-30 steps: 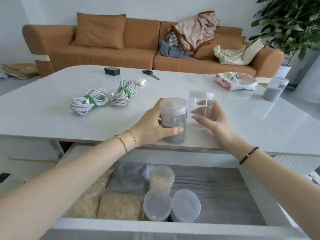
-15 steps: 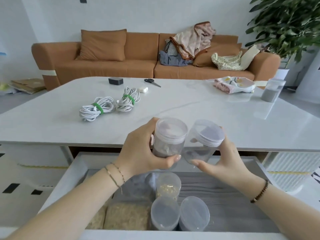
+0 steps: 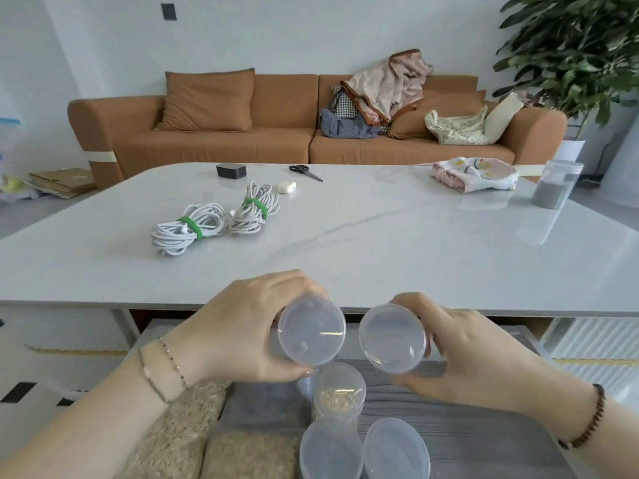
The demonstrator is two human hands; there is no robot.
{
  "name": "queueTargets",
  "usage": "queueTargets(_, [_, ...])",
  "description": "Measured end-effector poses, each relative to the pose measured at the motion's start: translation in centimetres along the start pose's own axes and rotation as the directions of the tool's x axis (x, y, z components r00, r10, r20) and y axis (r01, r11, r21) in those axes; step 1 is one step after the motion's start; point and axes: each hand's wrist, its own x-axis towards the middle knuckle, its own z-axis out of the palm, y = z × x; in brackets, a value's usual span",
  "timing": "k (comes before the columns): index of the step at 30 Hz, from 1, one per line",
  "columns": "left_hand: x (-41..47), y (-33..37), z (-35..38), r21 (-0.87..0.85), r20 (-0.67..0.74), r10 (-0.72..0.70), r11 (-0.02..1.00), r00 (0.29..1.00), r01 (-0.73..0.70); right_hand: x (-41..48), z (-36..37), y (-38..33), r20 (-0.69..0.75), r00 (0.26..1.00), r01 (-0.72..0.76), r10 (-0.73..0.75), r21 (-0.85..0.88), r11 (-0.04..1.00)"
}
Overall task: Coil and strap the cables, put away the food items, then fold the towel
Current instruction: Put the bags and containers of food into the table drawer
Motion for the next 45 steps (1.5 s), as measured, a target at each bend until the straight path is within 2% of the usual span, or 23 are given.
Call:
queueTargets(3, [-2.1,-0.3,0.6,-0.019,-0.027,-0.038,0.999,0.999,0.038,-1.7,0.2,0.4,0.089,0.995,-0.048,0.045,0.036,0.998])
queueTargets(6, [-4.4,-1.0,2.1,-0.178,-0.071,-0.193,0.968,0.979,0.177,-2.7,0.8,0.6,0.119,0.986,-0.130,0.119,0.091,0.987])
queueTargets(8, [-5.4,-1.2,3.1,-0.203,-0.083,-0.283,0.943,0.955,0.262,-2.9,1.2,0.6,0.162,0.973,-0.191,0.163,0.178,0.965])
queueTargets(14, [-5.5,-0.8,6.4,-0.221,0.048,-0.442,0.870,0.896,0.441,-2.3,3.6,0.2,0.256,0.921,-0.366,0.293,0.314,0.876])
queueTargets(17, [-4.2,-1.5,8.0,-0.302,0.091,-0.514,0.802,0.853,0.516,-1.6,5.2,0.3,0.290,0.862,-0.501,0.416,0.371,0.782])
queueTargets(20, [-2.7,-1.7,9.2,-0.380,0.105,-0.554,0.745,0.826,0.548,-0.7,6.0,0.4,0.308,0.825,-0.565,0.475,0.411,0.715])
queueTargets(25, [-1.3,-1.4,11.1,-0.469,0.095,-0.533,0.721,0.841,0.510,0.0,6.4,0.3,0.286,0.813,-0.582,0.508,0.430,0.690])
queueTargets(31, [-0.7,-2.2,11.6,-0.513,0.204,-0.502,0.676,0.840,0.529,0.1,6.5,1.5,0.285,0.754,-0.653,0.592,0.428,0.625])
queueTargets(35, [-0.5,-2.3,10.7,-0.442,0.238,-0.473,0.725,0.848,0.528,0.3,6.4,1.5,0.321,0.746,-0.664,0.583,0.426,0.615])
queueTargets(41, [-0.7,-1.4,9.4,-0.381,0.396,-0.345,0.781,0.851,0.495,0.2,6.4,1.5,0.370,0.762,-0.647,0.532,0.399,0.649])
queueTargets(45, [-0.8,-1.2,9.4,-0.223,0.473,-0.307,0.865,0.826,0.449,0.4,6.5,1.2,0.436,0.786,-0.601,0.439,0.367,0.711])
